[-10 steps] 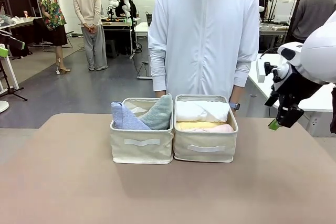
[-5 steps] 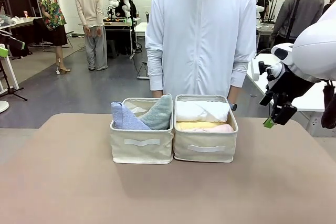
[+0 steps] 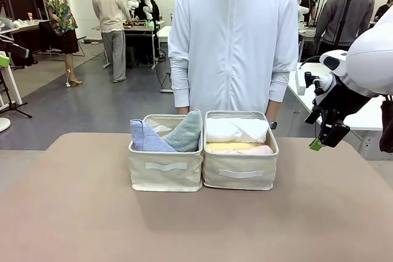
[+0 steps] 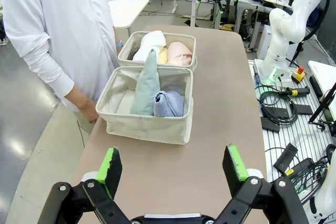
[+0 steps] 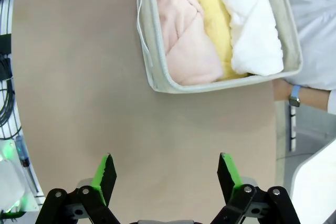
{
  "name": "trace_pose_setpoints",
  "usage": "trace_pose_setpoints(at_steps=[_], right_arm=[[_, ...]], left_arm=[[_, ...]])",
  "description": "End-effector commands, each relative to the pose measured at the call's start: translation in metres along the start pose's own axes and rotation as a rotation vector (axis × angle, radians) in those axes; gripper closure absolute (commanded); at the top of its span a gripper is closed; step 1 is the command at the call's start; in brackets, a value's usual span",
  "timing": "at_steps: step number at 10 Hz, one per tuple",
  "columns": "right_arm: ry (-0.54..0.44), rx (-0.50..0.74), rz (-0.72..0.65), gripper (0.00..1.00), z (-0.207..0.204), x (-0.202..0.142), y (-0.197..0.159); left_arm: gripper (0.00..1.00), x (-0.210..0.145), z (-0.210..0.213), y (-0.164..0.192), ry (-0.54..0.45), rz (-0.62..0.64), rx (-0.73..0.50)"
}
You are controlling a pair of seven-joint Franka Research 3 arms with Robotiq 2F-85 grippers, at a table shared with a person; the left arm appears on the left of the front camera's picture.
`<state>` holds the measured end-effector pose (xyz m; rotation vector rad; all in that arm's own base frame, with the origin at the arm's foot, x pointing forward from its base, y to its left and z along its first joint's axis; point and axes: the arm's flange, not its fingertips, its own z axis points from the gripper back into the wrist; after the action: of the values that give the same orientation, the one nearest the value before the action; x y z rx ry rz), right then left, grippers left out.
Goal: Sort the towels based on their folding style.
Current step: Pick up another triangle-folded towel from the table and place it in the left Fabric basket.
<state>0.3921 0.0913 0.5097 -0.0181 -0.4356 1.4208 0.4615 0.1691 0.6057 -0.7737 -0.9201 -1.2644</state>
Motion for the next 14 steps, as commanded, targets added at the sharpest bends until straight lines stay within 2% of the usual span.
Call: trace_pose_setpoints(at_steps=[1,2,3,5,6,8,10,13,14], right_arm=[[0.0,0.0,0.0,0.0,0.0,0.0,0.0],[-0.088,0.09,0.021,0.0,0.04,-0.013,-0.005],[-0.237,0.109,0.008,0.0,0.084,-0.043,-0.019],[-0.561,0.18,-0.116,0.0,0.148,-0.121,-0.041],[-0.68,0.216,-0.15,0.0,0.16,-0.16,-0.051],[-0.856,0.239,-0.197,0.0,0.154,-0.23,-0.069],[-0.949,0.225,-0.207,0.0,0.129,-0.28,-0.074],[-1.058,0.156,-0.168,0.0,0.108,-0.311,-0.069],[-1.11,0.071,-0.208,0.0,0.11,-0.309,-0.071]], left_arm=[[0.0,0.002,0.002,0.0,-0.01,-0.009,-0.003],[0.0,0.002,0.002,0.0,-0.01,-0.009,-0.003],[0.0,0.002,0.002,0.0,-0.01,-0.009,-0.003],[0.0,0.002,0.002,0.0,-0.01,-0.009,-0.003],[0.0,0.002,0.002,0.0,-0.01,-0.009,-0.003],[0.0,0.002,0.002,0.0,-0.01,-0.009,-0.003],[0.0,0.002,0.002,0.0,-0.01,-0.009,-0.003],[0.0,0.002,0.002,0.0,-0.01,-0.009,-0.003],[0.0,0.002,0.002,0.0,-0.01,-0.009,-0.003]])
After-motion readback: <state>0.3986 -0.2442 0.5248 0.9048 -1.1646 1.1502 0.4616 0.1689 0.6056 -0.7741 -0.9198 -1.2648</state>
